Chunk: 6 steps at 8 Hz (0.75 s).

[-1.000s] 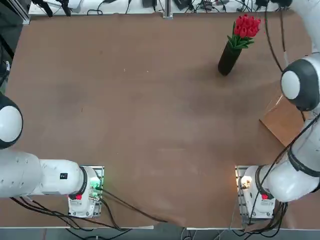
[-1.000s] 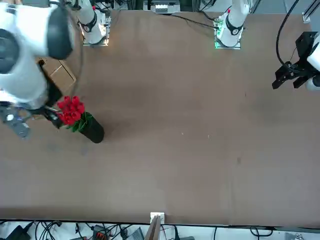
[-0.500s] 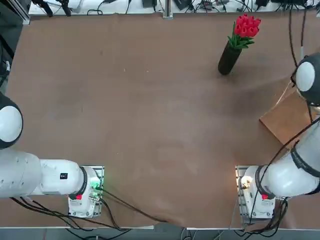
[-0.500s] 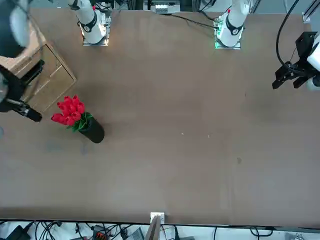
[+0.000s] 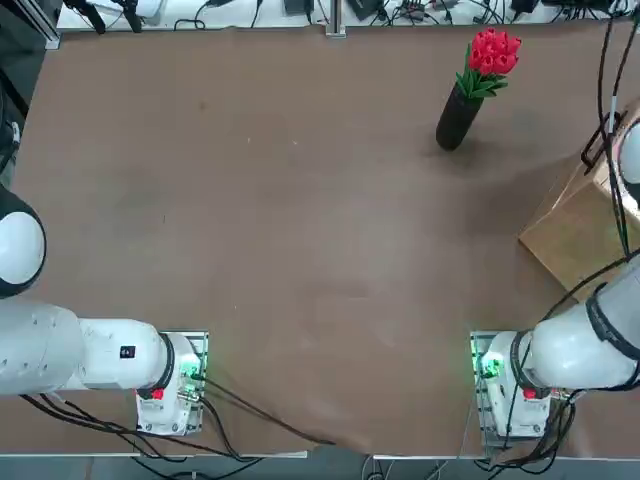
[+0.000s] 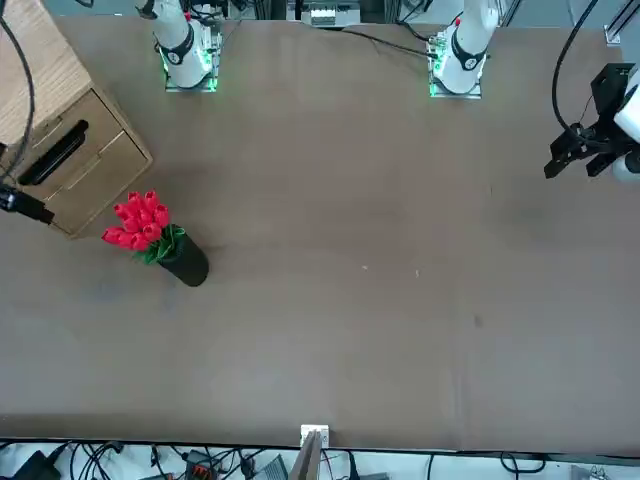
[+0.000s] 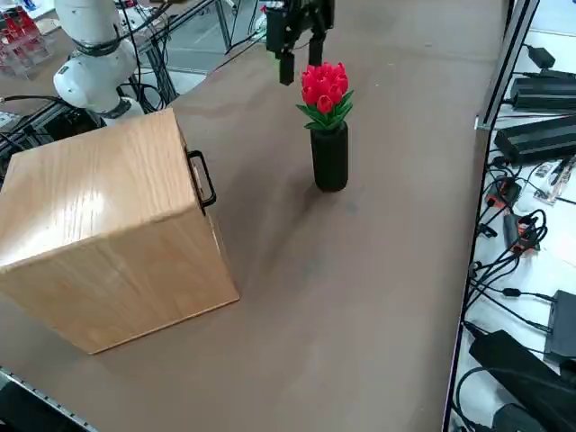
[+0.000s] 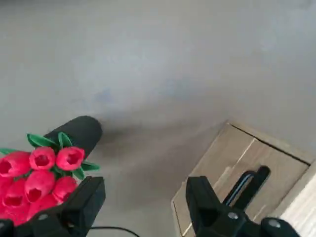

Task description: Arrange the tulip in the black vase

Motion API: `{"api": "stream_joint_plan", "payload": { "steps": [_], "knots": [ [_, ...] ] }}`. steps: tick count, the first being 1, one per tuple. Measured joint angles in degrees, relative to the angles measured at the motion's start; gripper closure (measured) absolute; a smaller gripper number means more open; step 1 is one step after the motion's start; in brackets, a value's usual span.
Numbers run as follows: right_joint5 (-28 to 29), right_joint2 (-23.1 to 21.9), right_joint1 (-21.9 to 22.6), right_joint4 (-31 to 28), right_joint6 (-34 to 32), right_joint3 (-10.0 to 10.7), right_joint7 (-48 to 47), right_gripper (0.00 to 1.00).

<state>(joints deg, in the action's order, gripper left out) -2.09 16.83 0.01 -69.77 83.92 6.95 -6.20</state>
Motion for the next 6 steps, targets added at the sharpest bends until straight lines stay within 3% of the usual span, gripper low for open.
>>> {"api": "stream_joint_plan", "payload": {
  "steps": [3, 5, 6],
  "knots": [
    [0.88, -12.93, -1.43, -18.22, 8.10, -0.78, 3.49, 0.00],
    [1.08, -19.81, -1.38, -24.59, 8.88, -2.05, 5.17, 0.00],
    [1.11, -21.55, -1.31, -25.73, 8.87, -3.76, 5.22, 0.00]
  ]
}}
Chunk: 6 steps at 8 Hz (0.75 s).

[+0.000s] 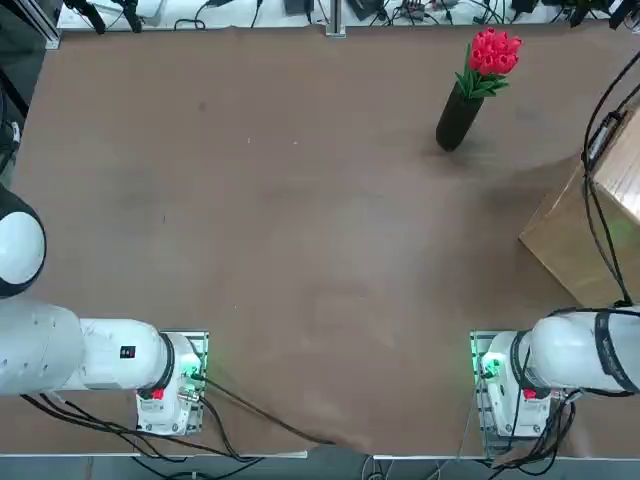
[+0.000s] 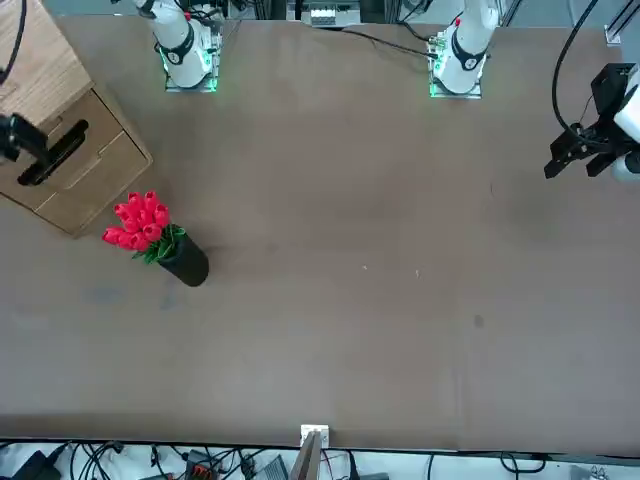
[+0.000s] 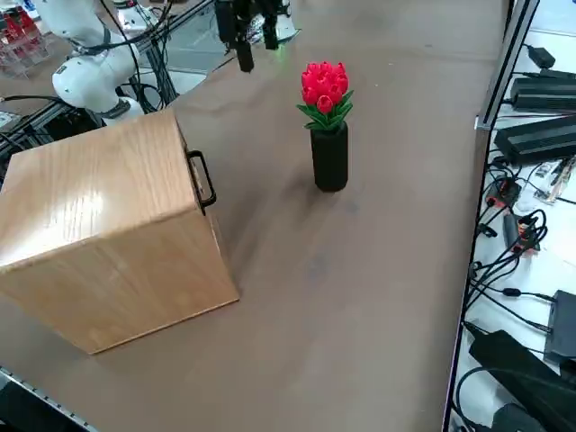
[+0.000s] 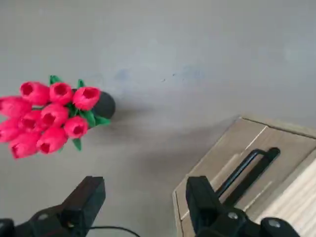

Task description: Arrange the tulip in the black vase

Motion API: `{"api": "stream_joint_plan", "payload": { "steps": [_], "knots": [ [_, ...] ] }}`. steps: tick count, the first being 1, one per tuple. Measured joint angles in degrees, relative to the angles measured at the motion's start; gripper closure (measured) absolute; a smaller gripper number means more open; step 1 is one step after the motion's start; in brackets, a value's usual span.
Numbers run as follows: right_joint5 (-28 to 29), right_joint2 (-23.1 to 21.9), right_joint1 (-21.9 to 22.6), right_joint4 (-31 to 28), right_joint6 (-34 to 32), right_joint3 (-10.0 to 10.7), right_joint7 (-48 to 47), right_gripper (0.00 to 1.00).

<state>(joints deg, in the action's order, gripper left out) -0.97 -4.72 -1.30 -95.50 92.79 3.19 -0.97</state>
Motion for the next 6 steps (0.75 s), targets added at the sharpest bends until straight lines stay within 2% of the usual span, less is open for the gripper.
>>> {"api": "stream_joint_plan", "payload": {
  "steps": [1, 2, 6],
  "knots": [
    [0.00, -0.96, 0.40, -0.56, -0.44, -1.45, -0.01, 0.00],
    [0.00, -1.43, 1.06, -0.91, -1.04, -1.91, -0.02, 0.00],
    [0.00, -2.25, 1.27, -1.24, -2.61, -1.64, 0.32, 0.00]
  ]
}}
